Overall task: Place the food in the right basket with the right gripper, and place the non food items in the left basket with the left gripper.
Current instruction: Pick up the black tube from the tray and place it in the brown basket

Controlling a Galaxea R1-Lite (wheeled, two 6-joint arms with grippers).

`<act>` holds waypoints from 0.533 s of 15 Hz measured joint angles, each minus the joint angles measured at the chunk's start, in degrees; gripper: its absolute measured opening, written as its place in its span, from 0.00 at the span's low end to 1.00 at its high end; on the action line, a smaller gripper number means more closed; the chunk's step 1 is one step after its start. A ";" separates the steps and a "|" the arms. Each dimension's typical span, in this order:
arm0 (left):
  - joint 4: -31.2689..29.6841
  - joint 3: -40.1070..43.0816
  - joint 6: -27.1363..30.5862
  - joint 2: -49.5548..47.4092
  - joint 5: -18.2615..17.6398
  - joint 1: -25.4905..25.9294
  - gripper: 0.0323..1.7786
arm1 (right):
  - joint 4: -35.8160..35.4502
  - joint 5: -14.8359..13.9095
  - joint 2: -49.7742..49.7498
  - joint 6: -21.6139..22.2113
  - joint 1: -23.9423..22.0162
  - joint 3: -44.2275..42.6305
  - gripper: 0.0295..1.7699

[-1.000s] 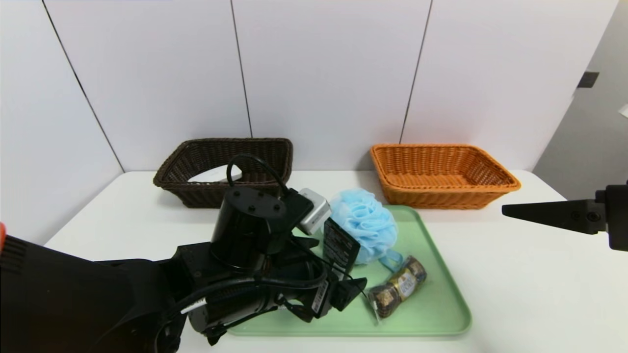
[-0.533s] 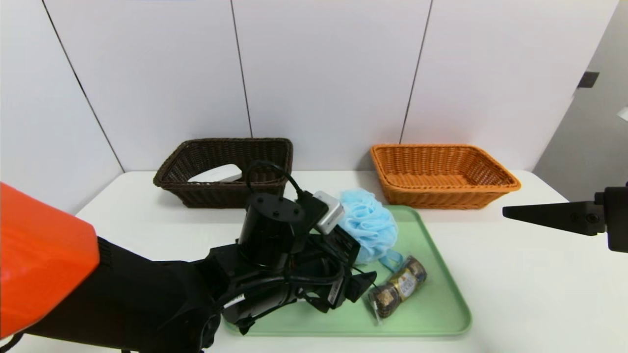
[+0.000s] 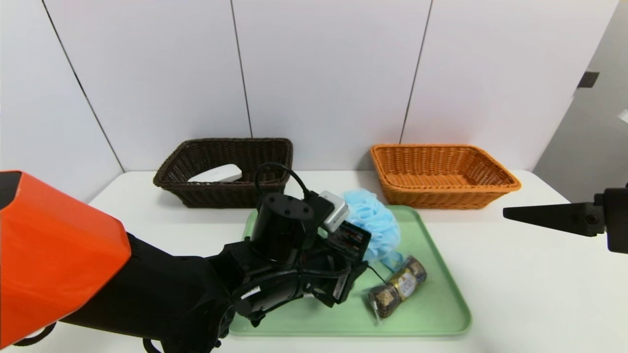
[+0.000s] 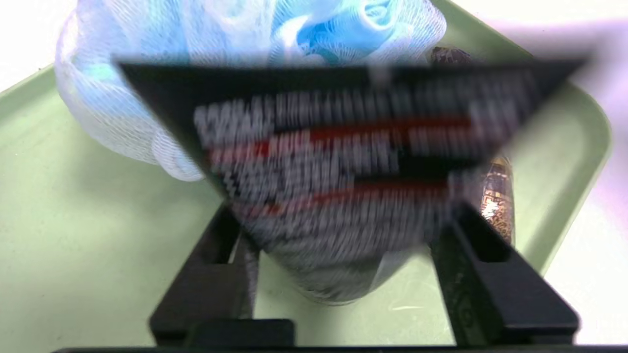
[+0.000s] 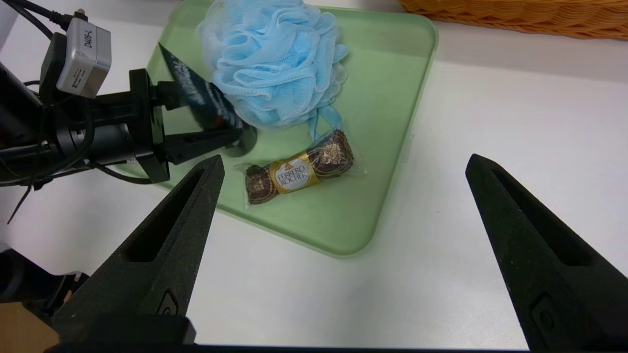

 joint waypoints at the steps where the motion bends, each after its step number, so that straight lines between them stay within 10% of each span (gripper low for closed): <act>1: 0.00 0.00 -0.02 -0.20 0.02 0.00 0.48 | -0.04 0.00 -0.05 -0.02 0.00 0.01 0.96; 8: 2.56 0.33 0.02 -4.41 1.71 0.07 0.36 | -0.06 0.33 -0.74 0.05 0.00 0.32 0.96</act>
